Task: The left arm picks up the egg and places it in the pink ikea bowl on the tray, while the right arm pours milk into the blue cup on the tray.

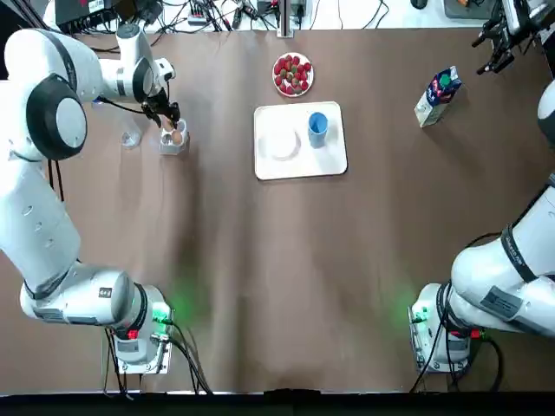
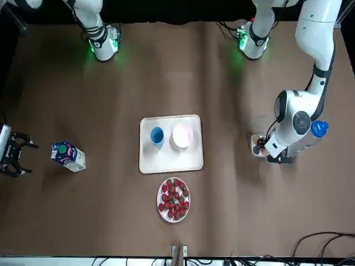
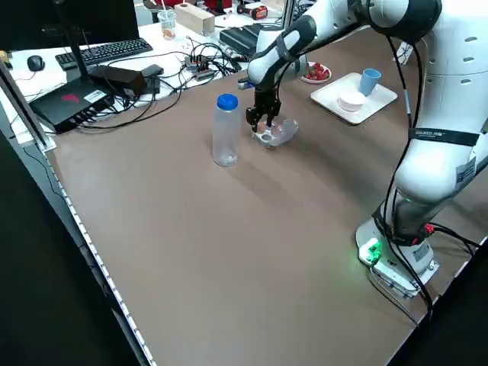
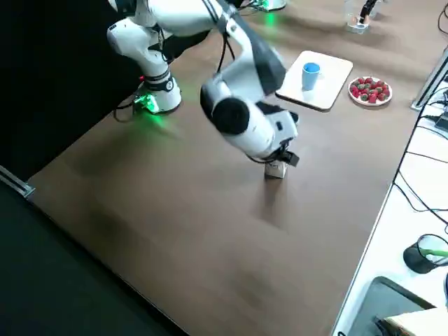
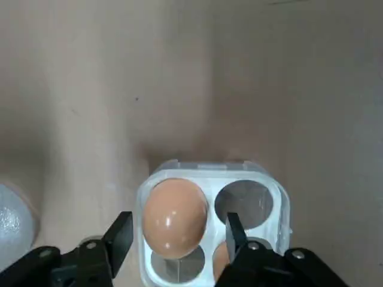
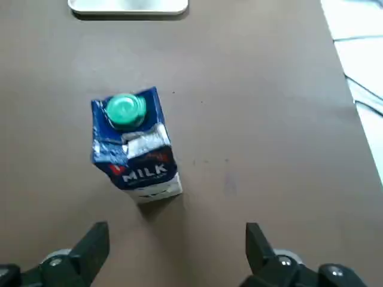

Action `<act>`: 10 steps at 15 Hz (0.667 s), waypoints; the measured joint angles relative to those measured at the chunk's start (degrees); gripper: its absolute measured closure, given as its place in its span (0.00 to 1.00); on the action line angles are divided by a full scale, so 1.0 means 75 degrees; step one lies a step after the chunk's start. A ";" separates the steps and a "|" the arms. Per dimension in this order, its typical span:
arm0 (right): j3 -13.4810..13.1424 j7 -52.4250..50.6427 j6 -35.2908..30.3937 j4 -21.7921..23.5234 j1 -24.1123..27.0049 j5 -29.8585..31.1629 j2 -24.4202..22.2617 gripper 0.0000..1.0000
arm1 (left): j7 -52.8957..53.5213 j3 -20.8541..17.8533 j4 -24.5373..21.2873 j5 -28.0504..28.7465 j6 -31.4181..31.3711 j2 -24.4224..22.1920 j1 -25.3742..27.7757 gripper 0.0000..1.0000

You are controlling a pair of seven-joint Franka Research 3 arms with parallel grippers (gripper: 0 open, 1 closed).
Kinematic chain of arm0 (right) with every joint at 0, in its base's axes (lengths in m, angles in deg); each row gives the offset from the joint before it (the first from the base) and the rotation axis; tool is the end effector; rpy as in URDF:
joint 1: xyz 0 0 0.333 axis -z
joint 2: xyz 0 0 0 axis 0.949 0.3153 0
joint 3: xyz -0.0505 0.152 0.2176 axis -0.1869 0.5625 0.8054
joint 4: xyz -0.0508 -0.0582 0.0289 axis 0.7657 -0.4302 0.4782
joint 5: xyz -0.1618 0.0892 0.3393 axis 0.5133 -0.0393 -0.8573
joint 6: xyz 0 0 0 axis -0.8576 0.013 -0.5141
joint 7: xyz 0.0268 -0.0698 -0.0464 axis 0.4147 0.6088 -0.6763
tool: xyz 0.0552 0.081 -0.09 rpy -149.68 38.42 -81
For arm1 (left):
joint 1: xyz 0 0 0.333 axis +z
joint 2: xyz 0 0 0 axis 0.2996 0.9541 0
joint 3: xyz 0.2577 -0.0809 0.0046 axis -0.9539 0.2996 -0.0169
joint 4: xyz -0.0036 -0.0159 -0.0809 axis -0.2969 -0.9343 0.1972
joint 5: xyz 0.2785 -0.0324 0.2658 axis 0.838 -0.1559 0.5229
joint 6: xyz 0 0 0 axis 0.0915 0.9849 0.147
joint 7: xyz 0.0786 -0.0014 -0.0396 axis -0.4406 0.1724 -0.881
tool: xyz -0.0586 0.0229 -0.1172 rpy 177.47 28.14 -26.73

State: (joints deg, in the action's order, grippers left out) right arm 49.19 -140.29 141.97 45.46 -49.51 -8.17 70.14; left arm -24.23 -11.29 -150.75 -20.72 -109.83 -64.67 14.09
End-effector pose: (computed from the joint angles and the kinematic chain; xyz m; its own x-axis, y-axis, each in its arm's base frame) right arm 0.6180 -0.2351 0.2900 -0.0457 0.8582 0.5112 0.9962 0.0014 0.0867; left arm 0.5558 -0.0326 0.1514 0.9962 -0.0701 -0.0521 -0.0716 -0.9971 -0.0274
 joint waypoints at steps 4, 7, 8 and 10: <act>0.0016 -0.0954 -0.0003 -0.0294 0.0218 -0.0425 0.0695 0.00 | -0.0020 0.0000 -0.0004 0.0000 -0.0133 0.0081 0.0000 0.33; 0.0043 -0.1070 -0.0161 -0.0359 0.0269 -0.0462 0.1096 0.00 | -0.0039 -0.0008 0.0000 0.0011 -0.0191 0.0100 0.0001 0.38; 0.0069 -0.1090 -0.0223 -0.0366 0.0282 -0.0478 0.1231 0.00 | -0.0041 -0.0009 0.0000 0.0011 -0.0191 0.0101 0.0001 0.38; 0.0269 -0.1101 -0.0239 -0.0386 0.0389 -0.0511 0.1476 0.00 | -0.0043 -0.0018 0.0002 0.0021 -0.0201 0.0099 0.0002 0.44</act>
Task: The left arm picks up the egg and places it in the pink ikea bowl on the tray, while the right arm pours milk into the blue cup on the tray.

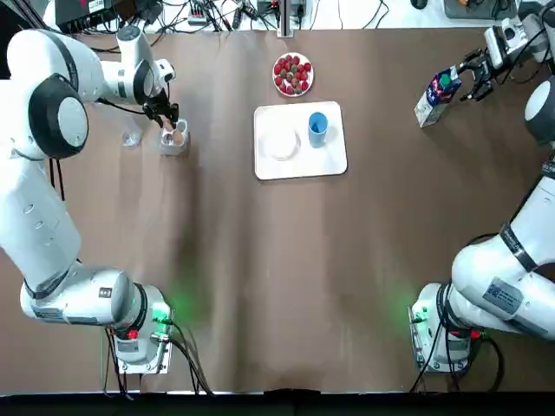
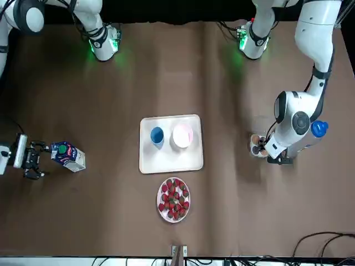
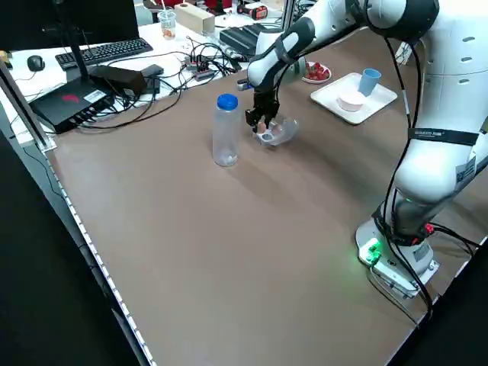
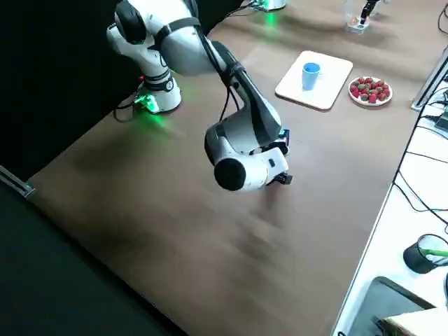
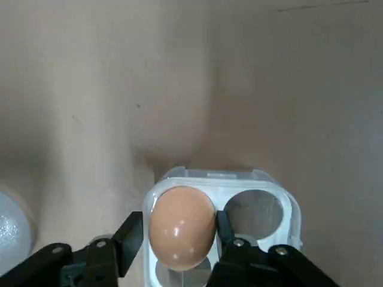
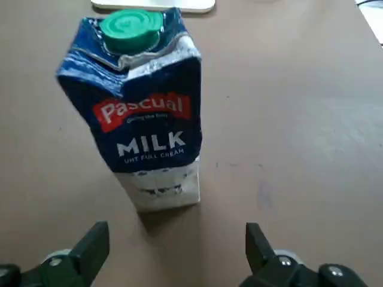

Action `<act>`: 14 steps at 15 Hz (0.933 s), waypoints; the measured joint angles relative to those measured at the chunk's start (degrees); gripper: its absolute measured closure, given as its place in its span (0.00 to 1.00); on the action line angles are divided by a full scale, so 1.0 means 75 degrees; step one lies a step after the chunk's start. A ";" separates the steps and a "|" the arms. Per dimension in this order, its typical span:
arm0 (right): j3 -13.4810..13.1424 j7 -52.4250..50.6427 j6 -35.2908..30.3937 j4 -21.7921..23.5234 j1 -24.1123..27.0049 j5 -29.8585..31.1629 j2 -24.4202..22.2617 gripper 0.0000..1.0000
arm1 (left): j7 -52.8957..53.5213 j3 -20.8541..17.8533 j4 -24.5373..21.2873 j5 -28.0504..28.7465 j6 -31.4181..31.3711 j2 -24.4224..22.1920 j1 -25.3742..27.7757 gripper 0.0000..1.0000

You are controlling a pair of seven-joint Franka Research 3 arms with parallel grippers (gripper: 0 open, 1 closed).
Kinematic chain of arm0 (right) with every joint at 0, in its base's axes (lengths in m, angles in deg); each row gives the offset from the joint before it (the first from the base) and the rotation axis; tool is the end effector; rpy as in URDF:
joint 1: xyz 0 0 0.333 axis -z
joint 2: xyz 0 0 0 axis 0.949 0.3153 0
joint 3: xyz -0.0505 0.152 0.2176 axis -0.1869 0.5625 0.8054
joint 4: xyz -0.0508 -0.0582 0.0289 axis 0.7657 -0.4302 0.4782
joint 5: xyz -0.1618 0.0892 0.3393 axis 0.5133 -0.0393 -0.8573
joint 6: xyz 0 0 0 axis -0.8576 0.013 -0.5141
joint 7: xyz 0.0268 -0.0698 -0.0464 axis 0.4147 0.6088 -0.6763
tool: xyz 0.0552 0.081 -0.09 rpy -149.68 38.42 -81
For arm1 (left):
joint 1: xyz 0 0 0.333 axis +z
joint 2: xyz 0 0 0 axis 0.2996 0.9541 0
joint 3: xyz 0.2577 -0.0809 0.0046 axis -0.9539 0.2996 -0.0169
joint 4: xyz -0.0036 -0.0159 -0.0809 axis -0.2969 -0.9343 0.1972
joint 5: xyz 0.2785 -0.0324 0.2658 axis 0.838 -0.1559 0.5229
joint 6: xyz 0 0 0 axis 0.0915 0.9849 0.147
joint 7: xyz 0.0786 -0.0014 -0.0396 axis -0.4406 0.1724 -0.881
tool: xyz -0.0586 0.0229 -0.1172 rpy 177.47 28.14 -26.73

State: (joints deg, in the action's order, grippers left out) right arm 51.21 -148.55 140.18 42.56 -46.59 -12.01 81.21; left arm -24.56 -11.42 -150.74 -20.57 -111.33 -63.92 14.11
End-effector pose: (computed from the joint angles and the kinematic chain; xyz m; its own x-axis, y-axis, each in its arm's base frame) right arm 0.6098 -0.2367 0.1875 -0.0912 0.7722 0.6288 0.9958 0.0692 0.0594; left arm 0.5571 -0.0313 0.1463 0.9972 -0.0647 -0.0387 -0.0659 -0.9974 -0.0293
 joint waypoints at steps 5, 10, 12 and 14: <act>0.0323 -0.0009 -0.0329 -0.0032 0.0349 -0.0281 0.0431 0.00 | -0.0005 0.0016 -0.0001 0.0000 0.0009 -0.0072 -0.0005 0.52; 0.0407 -0.0029 -0.0480 -0.0071 0.0358 -0.0323 0.0459 0.00 | -0.0006 0.0015 -0.0002 0.0000 0.0003 -0.0077 -0.0004 0.52; 0.0452 -0.0177 -0.0489 -0.0090 0.0329 -0.0323 0.0460 0.00 | -0.0007 0.0017 0.0002 0.0000 -0.0001 -0.0086 -0.0004 0.52; 0.0496 -0.0273 -0.0488 -0.0094 0.0299 -0.0323 0.0466 0.00 | -0.0026 0.0021 0.0021 0.0000 -0.0006 -0.0128 -0.0004 0.52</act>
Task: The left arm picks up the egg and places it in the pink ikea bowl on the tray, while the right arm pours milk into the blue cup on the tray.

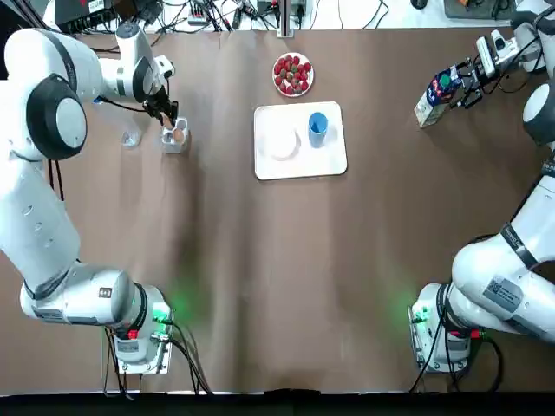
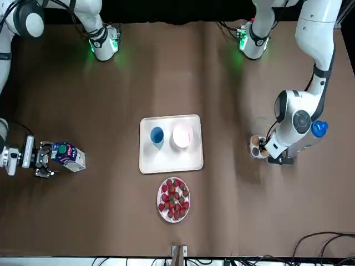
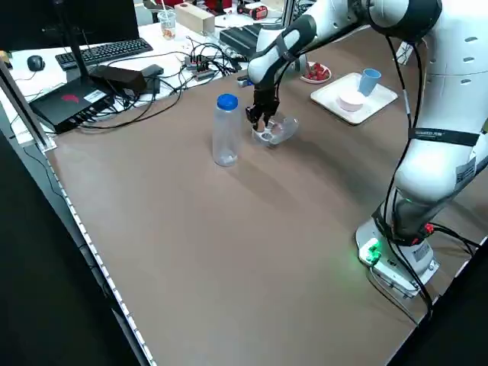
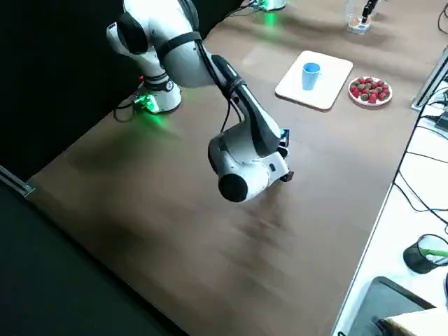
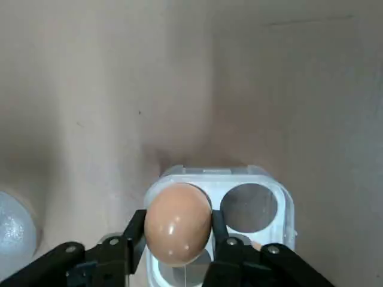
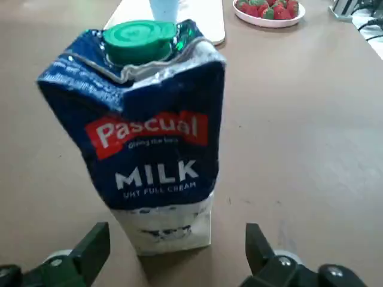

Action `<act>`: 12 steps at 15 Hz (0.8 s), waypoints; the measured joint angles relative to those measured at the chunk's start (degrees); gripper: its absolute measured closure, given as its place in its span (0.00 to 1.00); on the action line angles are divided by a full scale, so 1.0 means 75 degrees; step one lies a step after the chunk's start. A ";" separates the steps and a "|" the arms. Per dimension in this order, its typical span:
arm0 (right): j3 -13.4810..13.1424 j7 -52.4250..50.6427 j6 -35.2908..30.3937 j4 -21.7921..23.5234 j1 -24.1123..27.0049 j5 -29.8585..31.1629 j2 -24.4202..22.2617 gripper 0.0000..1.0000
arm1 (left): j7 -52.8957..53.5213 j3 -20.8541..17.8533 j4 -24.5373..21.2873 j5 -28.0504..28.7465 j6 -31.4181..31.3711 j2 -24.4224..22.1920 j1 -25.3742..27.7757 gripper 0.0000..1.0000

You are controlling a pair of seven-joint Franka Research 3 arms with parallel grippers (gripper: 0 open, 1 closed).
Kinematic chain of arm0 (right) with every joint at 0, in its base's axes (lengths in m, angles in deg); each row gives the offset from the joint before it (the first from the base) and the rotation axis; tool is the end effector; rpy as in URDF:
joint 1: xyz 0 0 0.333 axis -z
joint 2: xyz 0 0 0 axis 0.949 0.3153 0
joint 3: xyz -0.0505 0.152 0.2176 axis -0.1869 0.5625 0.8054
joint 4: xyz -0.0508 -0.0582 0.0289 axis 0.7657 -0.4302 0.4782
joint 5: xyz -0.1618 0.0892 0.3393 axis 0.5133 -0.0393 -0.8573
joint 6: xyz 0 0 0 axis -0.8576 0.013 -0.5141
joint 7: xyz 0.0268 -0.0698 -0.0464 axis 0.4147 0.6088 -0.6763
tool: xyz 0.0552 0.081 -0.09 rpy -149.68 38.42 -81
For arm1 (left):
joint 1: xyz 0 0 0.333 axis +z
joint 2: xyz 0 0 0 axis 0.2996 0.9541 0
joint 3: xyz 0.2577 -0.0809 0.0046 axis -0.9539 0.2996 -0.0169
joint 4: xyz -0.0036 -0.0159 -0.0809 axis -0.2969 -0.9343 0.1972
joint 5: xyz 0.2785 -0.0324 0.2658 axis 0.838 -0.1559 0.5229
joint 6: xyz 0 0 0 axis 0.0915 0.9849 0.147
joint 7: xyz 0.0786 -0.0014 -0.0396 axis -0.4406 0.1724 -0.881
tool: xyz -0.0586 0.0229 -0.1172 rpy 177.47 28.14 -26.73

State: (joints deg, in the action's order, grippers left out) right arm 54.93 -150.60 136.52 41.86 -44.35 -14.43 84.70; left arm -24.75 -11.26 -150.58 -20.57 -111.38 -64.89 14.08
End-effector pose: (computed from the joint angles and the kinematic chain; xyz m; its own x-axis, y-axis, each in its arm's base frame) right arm 0.6057 -0.2131 0.1585 -0.1076 0.6743 0.7306 0.9935 0.1008 0.0533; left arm 0.5613 -0.0335 0.1569 0.9977 -0.0646 -0.0180 -0.0651 -0.9975 -0.0283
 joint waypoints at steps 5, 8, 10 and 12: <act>0.0081 -0.0032 0.0000 0.0000 -0.0010 0.0000 0.0073 0.00 | -0.0040 0.0031 0.0011 0.0000 0.0098 -0.0310 -0.0001 0.52; 0.0082 -0.0047 0.0000 0.0000 -0.0010 0.0000 0.0102 0.00 | -0.0168 0.0071 0.0051 0.0000 0.0494 -0.0674 -0.0014 0.52; 0.0085 -0.0056 0.0000 -0.0001 -0.0011 0.0000 0.0104 0.00 | -0.0226 0.0107 0.0170 -0.0001 0.1263 -0.1107 -0.0033 0.52; 0.0085 -0.0100 -0.0002 -0.0001 -0.0010 0.0000 0.0110 0.00 | -0.0446 0.0243 0.0369 -0.0010 0.2001 -0.1583 -0.0033 0.52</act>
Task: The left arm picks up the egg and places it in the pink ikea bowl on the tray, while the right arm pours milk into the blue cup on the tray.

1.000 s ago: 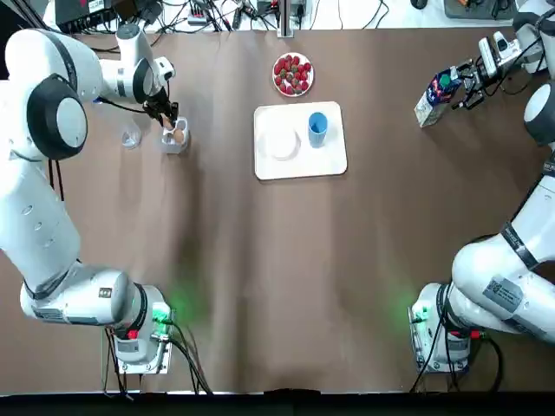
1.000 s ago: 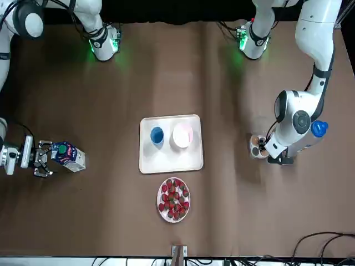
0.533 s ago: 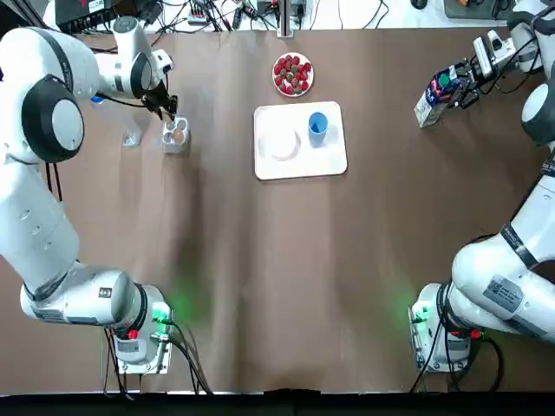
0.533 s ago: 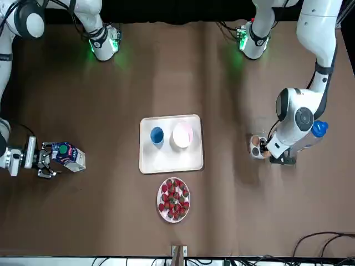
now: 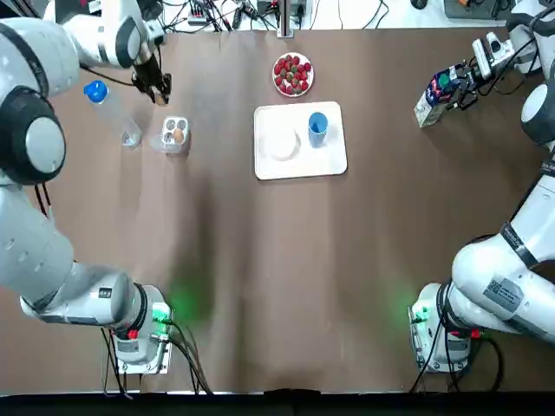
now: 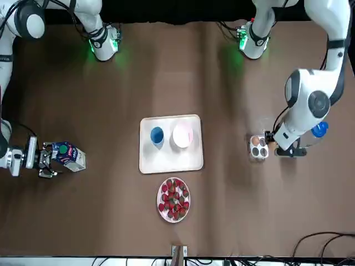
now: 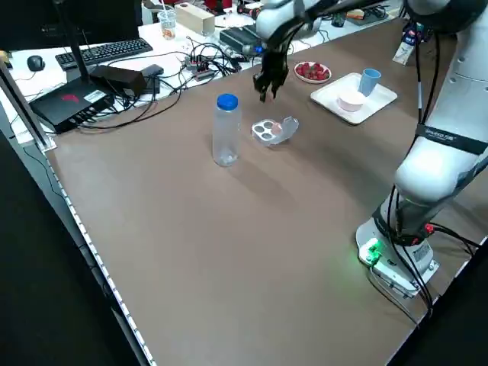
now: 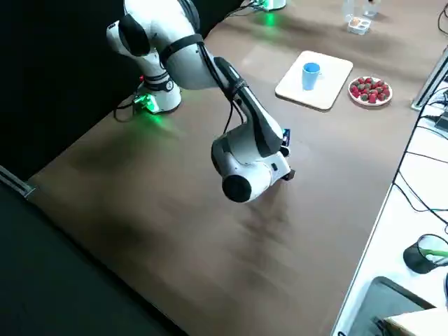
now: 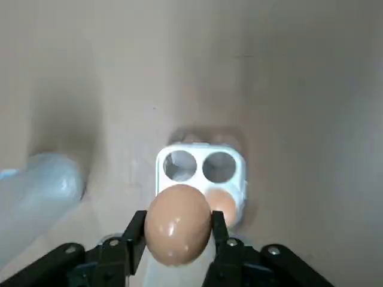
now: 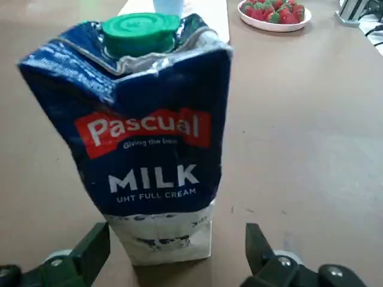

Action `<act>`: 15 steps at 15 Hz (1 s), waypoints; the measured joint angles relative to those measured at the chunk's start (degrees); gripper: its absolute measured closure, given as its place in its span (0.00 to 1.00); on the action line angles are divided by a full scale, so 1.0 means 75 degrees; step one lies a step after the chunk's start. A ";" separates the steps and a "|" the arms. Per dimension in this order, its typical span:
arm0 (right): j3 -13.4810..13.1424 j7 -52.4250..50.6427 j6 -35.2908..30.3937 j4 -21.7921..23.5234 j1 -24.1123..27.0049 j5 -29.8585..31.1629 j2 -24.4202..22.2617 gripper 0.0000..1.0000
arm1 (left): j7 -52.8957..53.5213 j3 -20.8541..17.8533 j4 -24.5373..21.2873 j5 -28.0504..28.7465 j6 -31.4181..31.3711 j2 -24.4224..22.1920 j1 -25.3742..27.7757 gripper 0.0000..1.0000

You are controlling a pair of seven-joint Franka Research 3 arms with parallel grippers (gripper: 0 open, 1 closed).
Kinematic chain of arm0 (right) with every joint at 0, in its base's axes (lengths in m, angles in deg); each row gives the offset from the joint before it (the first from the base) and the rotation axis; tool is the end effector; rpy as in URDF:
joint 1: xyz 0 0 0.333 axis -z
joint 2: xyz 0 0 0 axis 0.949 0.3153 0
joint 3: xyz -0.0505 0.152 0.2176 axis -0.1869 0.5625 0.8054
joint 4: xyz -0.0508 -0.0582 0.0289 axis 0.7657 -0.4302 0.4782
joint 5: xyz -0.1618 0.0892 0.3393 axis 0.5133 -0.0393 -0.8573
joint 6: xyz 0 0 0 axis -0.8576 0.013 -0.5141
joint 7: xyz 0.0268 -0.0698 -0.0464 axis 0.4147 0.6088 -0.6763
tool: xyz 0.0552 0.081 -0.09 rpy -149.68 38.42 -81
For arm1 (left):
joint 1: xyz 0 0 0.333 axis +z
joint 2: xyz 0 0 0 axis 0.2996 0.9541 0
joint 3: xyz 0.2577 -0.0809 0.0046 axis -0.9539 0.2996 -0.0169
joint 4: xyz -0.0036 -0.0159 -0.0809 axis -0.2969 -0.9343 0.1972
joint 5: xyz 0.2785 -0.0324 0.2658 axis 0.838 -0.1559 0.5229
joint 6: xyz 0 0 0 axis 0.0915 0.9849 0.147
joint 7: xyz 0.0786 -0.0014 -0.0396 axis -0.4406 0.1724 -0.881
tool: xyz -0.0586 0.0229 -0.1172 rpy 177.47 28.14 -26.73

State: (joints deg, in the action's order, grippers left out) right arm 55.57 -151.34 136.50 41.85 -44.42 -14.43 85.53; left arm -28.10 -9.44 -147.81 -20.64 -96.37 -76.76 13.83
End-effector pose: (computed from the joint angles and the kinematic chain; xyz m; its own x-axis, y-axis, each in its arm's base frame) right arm 0.6059 -0.2054 0.1501 -0.1196 0.6614 0.7405 0.9915 0.1173 0.0553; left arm 0.5661 -0.0524 0.2719 0.9992 -0.0323 -0.0223 -0.0330 -0.9990 -0.0314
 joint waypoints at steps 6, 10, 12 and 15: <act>-0.0003 -0.0083 -0.0264 0.0000 0.0005 0.0000 0.0019 0.01 | -0.2842 0.1765 0.1102 -0.0009 0.1416 -0.0382 -0.0136 0.52; -0.0003 -0.0086 -0.0321 -0.0001 0.0005 0.0001 0.0021 0.01 | -0.4156 0.2419 0.1132 -0.0009 0.1417 -0.0127 -0.0588 0.52; -0.0002 -0.0087 -0.0340 -0.0001 0.0003 0.0001 0.0025 0.01 | -0.4665 0.2439 0.1288 -0.0061 0.1407 0.0055 -0.0993 0.52; -0.0001 -0.0089 -0.0347 -0.0001 0.0001 0.0000 0.0033 0.01 | -0.5481 0.2443 0.1804 -0.0086 0.1398 0.0535 -0.1637 0.52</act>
State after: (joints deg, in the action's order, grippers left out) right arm 55.56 -152.01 133.90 41.84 -44.42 -14.43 85.77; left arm -69.20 8.88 -134.28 -21.29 -85.88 -72.74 1.55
